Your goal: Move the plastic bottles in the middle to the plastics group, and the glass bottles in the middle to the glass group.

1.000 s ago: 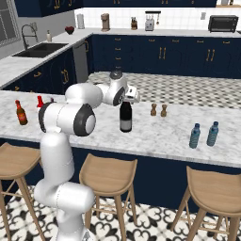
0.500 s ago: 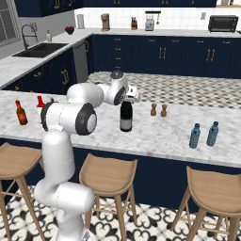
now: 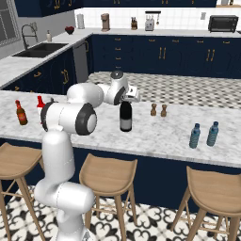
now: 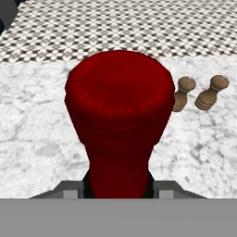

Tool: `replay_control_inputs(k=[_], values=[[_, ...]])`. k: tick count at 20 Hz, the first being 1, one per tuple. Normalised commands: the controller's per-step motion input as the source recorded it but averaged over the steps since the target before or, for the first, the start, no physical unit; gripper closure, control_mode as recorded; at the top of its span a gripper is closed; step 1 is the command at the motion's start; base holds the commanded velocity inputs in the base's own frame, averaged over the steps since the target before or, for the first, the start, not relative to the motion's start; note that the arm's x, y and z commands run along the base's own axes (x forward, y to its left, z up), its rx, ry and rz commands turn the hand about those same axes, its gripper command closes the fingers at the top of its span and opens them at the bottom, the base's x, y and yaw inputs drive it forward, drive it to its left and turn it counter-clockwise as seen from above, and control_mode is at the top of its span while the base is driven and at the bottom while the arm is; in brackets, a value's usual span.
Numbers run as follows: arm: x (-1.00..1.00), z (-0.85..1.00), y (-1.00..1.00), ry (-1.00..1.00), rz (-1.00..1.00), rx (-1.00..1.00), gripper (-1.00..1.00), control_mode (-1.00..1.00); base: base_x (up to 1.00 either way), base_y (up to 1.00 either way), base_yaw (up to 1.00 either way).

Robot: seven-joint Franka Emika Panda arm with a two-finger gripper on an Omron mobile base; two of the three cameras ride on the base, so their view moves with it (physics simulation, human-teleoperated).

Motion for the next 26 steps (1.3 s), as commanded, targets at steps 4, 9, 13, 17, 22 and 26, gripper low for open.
replay_control_inputs(k=[4, 9, 13, 17, 22, 26], values=[[-0.32, 0.32, 0.34, -0.02, 0.01, 0.01, 1.00, -1.00, 0.00, 0.00, 0.00], [-0.63, 0.49, 0.84, -0.12, 0.12, 0.05, 1.00, -1.00, 0.00, 0.00, 0.00], [-0.76, 0.10, 1.00, -0.10, 0.21, 0.03, 1.00, -1.00, 0.00, 0.00, 0.00], [-0.85, 0.01, 1.00, -0.04, 0.26, 0.00, 1.00, -1.00, 0.00, 0.00, 0.00], [-0.61, 0.25, 1.00, 0.00, 0.26, 0.00, 1.00, -1.00, 0.00, 0.00, 0.00], [-0.04, 0.38, 0.98, 0.03, 0.19, -0.05, 1.00, -1.00, 0.00, 0.00, 0.00]])
